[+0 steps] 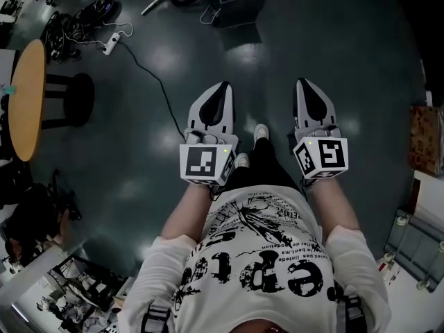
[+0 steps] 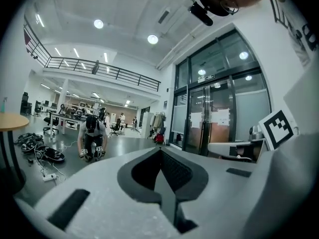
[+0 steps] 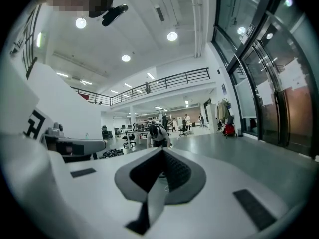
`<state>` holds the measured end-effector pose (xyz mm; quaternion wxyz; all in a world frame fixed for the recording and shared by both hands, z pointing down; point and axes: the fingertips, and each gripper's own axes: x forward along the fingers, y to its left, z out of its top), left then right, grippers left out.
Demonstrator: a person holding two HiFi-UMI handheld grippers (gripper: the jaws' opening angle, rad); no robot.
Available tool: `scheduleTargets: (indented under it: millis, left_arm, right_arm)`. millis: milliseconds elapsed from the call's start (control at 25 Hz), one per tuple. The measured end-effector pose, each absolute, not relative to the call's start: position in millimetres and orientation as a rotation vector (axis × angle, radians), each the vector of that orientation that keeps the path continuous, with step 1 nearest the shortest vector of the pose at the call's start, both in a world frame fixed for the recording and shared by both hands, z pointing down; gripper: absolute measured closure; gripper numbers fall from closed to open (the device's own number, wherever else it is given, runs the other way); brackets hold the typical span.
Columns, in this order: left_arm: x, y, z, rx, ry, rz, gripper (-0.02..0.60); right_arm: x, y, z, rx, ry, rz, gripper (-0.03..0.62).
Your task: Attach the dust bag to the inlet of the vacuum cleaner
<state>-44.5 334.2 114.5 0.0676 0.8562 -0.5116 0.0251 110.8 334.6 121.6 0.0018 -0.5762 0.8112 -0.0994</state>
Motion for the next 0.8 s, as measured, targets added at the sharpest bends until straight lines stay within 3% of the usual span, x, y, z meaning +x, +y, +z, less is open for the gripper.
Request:
scheduleTargets:
  millis: [280, 800]
  left_arm:
    - [-70.8, 402.2, 104.7, 2.623, -1.544, 0.102, 0.581]
    - [-93.1, 420.7, 78.6, 2.655, -1.587, 0.028, 0.581]
  right_arm:
    - [76.0, 413.7, 113.6, -1.833, 2.582, -0.247, 0.592]
    - [28.5, 435.1, 87.5, -1.761, 2.684, -0.076, 0.592]
